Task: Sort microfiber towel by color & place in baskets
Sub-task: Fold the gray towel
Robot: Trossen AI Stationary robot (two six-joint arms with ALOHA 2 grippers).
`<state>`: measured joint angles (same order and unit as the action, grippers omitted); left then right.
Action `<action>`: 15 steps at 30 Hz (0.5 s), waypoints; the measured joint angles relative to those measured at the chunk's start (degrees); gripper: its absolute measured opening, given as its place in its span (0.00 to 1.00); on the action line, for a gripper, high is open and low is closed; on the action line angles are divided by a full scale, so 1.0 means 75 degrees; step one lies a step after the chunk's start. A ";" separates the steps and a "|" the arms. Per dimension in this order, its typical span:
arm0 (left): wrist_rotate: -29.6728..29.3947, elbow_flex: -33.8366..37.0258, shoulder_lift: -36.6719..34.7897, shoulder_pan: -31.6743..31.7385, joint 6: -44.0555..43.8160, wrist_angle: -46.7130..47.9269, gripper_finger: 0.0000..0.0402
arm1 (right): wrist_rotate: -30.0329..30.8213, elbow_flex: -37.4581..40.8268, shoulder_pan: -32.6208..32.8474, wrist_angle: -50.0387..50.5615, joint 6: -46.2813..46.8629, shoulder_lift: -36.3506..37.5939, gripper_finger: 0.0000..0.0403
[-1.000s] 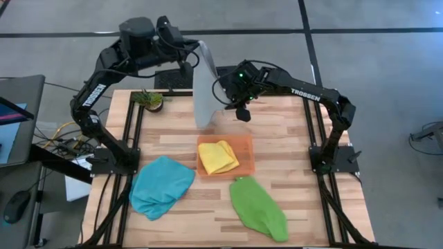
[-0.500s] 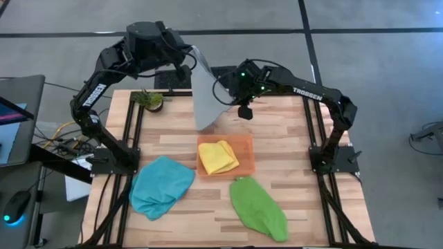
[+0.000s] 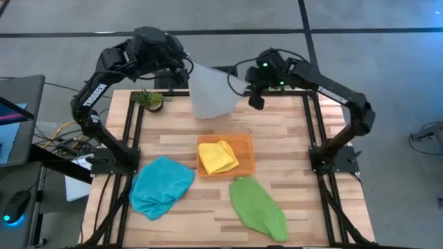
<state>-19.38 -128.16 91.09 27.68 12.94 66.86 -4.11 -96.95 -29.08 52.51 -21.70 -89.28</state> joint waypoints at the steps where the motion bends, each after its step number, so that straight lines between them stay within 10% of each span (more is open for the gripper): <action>1: -0.0003 0.0000 0.0026 -0.0001 -0.0020 0.0077 0.00 | 0.0056 0.0000 -0.0028 0.0017 0.0119 0.0108 0.02; 15: 0.0807 0.0000 0.0363 -0.0102 0.0439 0.0586 0.00 | 0.1158 -0.0006 -0.0146 0.0163 -0.0096 0.1014 0.02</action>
<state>-13.33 -128.16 93.81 26.92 16.23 71.25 4.58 -96.99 -30.17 53.73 -22.42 -81.67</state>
